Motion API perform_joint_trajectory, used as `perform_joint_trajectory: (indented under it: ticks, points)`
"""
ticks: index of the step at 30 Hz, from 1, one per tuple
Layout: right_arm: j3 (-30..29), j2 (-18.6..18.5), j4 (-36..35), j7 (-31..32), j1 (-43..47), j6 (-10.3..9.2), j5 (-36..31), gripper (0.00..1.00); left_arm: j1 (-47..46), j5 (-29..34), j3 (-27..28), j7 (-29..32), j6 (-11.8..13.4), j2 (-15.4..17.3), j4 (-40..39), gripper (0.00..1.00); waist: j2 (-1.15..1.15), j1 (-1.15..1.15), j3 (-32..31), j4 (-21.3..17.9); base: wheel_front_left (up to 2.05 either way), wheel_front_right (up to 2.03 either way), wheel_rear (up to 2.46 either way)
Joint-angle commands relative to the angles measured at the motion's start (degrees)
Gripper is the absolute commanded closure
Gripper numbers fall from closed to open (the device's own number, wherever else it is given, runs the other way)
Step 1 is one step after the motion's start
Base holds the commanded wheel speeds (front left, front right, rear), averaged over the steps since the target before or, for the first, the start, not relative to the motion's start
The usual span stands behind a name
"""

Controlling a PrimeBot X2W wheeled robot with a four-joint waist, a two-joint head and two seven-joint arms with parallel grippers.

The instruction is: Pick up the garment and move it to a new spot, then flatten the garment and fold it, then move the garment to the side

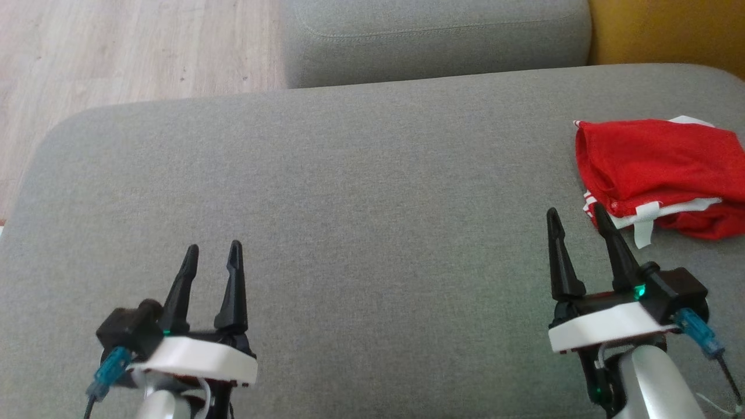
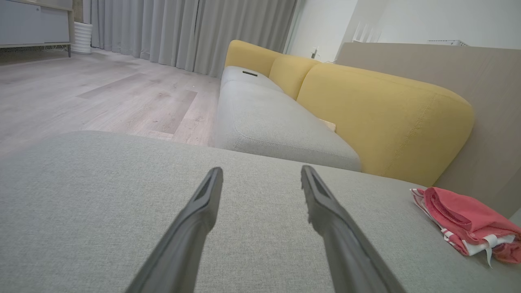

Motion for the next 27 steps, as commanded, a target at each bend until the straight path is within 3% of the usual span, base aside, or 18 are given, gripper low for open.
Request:
perform_joint_trajectory:
  ticks: [1,9,10,14,27]
  points:
    - [1.1,-0.1,-2.1,-0.6,-1.1,-0.05,0.5,0.0,-2.3,-0.1,2.3,-0.3,-0.3,0.4,-1.8,0.0,0.0,0.0,0.0,0.0,0.0,0.0,0.0]
    - [1.0,-0.1,-2.2,-0.6,-1.2,-0.05,0.7,0.0,-2.2,-0.7,2.3,-0.3,-0.1,0.4,-2.2,0.0,0.0,0.0,0.1,-0.2,0.0,0.0,0.0]
    - [0.0,0.0,0.1,0.0,0.0,0.0,0.4,1.0,0.0,-0.7,0.0,0.0,-0.2,0.0,-0.1,1.0,0.0,0.0,0.1,-0.2,0.0,0.0,0.0]
    - [0.2,0.1,2.9,0.1,1.1,0.0,0.8,1.0,1.1,-1.1,-0.3,0.1,-0.2,-0.2,2.9,1.0,0.0,0.0,0.1,-0.2,0.0,0.0,0.0]
    - [-0.5,-0.4,2.7,1.9,0.9,-0.01,9.9,1.0,0.2,-8.9,1.0,2.2,-0.7,0.0,3.3,1.0,0.0,0.0,0.1,-0.1,0.0,0.0,0.0]
